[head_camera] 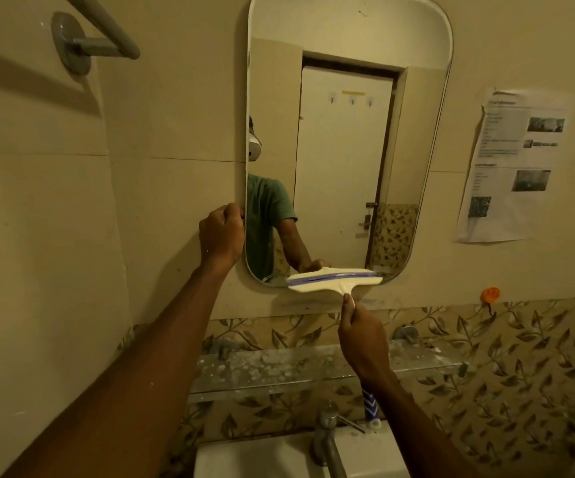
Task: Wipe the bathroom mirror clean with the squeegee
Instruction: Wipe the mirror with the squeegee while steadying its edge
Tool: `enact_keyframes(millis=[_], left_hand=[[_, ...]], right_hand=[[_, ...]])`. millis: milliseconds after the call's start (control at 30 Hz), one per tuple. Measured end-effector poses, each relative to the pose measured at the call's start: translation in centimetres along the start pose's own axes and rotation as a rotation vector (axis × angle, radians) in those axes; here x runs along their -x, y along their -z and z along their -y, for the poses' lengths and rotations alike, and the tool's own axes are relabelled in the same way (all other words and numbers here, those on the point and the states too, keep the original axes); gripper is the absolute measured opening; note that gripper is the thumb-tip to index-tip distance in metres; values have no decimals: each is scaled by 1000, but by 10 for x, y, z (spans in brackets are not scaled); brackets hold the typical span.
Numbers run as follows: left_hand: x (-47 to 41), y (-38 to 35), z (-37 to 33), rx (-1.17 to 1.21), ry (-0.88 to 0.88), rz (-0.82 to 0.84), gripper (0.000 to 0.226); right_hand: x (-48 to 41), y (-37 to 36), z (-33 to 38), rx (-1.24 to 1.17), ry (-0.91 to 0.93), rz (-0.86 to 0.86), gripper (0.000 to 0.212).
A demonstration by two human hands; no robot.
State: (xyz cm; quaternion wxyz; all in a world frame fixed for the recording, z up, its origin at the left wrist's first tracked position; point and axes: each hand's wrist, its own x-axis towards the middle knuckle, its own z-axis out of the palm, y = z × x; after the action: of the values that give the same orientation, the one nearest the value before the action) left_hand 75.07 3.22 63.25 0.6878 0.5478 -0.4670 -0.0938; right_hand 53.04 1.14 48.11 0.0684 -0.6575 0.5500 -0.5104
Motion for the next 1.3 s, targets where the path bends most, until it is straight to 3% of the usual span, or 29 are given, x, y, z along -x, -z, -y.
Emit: enact_keyframes(millis=[267,567,767,900,1000,1133,1300], left_hand=[[-3,-2,3,-13,-18,-16,41],[0,-2,4,-18,-37,-30,41],[-1,-2,8,-22,-60,-7,46],[0,-2,9,-27,-71,-10,44],[0,0,9,-25,-56,10,41],[1,0,9,-12,-36,-1,38],[1,-1,5,-32,-20,-12,36]], right_hand=[[-46,47,4,-53,-59,-80,53],[-20,43,-29,-20,-162,54,63],[-14,59,-27,-4,-135,49,63],[4,55,8,-13,28,114,35],[20,38,37,81,260,306,24],[14,9,65,427,551,465,29],[-15,-14,61,532,598,489,38]])
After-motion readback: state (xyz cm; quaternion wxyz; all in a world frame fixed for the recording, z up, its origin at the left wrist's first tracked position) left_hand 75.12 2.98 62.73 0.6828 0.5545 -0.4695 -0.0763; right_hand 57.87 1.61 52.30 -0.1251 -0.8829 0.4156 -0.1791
